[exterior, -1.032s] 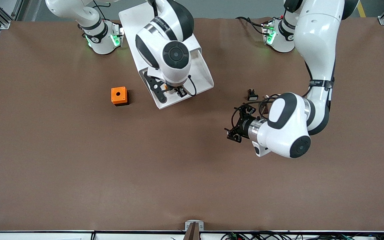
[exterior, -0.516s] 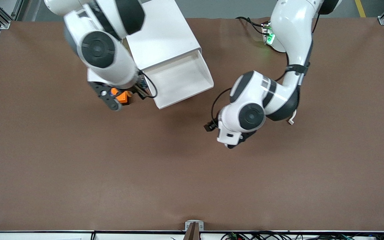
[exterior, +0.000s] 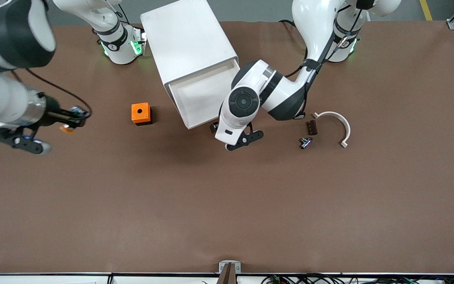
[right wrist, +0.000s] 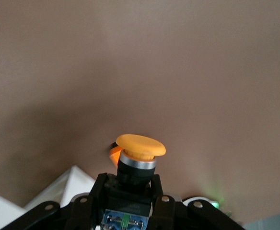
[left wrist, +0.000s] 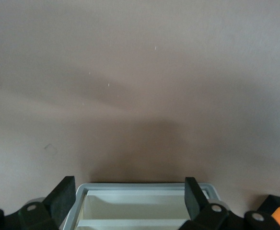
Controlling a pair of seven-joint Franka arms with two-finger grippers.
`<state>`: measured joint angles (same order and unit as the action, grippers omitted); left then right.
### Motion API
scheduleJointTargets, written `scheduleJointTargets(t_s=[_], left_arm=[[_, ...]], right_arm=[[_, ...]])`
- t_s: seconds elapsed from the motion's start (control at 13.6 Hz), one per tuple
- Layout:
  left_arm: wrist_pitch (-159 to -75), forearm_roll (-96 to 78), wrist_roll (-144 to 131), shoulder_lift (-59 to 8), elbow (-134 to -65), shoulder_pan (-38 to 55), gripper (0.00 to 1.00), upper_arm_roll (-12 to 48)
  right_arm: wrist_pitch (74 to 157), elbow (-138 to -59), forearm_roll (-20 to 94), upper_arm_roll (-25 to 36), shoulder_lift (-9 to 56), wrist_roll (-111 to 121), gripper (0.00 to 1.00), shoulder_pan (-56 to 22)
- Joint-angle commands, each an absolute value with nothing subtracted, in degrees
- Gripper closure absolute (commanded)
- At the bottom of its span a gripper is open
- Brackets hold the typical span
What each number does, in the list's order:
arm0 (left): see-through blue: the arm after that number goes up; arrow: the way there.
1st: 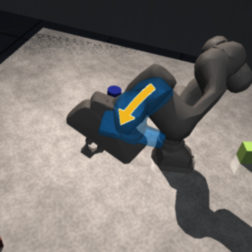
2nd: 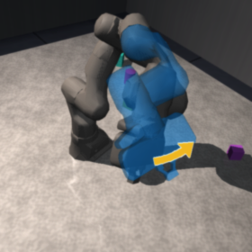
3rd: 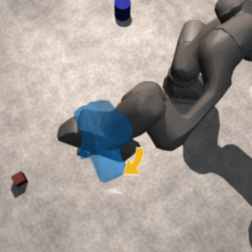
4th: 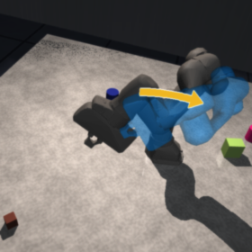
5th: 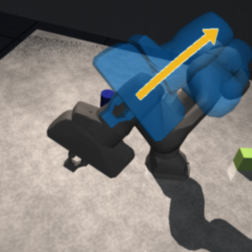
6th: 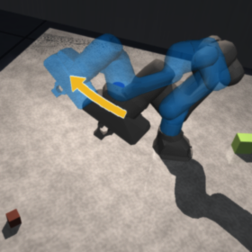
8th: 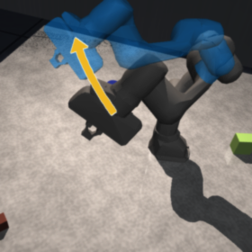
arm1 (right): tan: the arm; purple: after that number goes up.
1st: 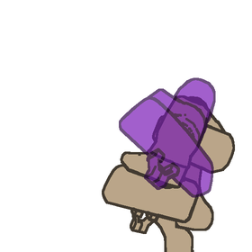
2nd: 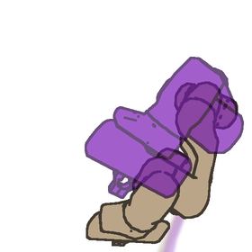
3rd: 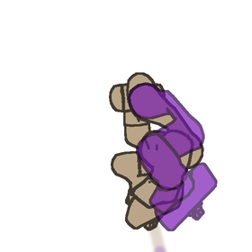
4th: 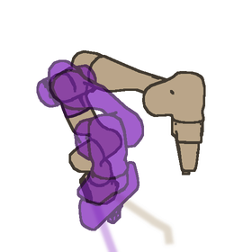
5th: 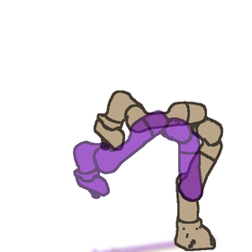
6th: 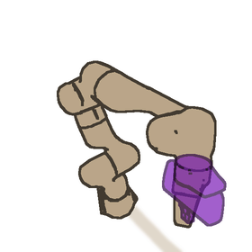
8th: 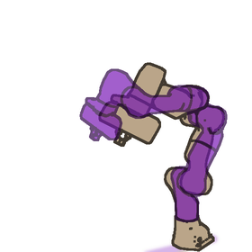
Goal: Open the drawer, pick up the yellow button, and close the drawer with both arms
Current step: 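Carry the button away with the right gripper while the left gripper withdraws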
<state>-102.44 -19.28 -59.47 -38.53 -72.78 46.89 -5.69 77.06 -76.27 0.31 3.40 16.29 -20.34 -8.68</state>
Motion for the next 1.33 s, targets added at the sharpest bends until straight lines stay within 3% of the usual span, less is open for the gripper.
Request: scheduleJointTargets(t_s=[0.0, 0.29, 0.74, 0.96, 1.25], left_arm=[[-103.9, -18.2, -61.2, -32.5, -80.8, 49.1, 0.0, -5.8], [-104.0, -18.3, -66.7, -31.8, -82.9, 53.3, 0.0, -5.7], [-107.0, -19.4, -74.3, -32.8, -82.9, 56.7, 0.0, -2.9], [-110.4, -19.4, -78.0, -34.7, -82.9, 58.7, 0.0, -1.8], [-111.9, -20.1, -78.8, -35.5, -82.8, 60.7, 0.0, -1.8]], right_arm=[[83.9, -81.9, -5.4, 2.0, 15.6, -7.3, 0.86, -3.6], [98.8, -89.7, -10.4, 2.1, 17.6, 1.7, 0.86, 1.9], [115.0, -91.4, -11.1, 2.0, 31.1, 6.2, 0.85, 9.6], [121.8, -91.2, -10.5, 1.9, 36.7, 10.4, 0.85, 11.8], [124.3, -91.4, -10.5, 1.9, 39.9, 10.5, 0.85, 12.0]])
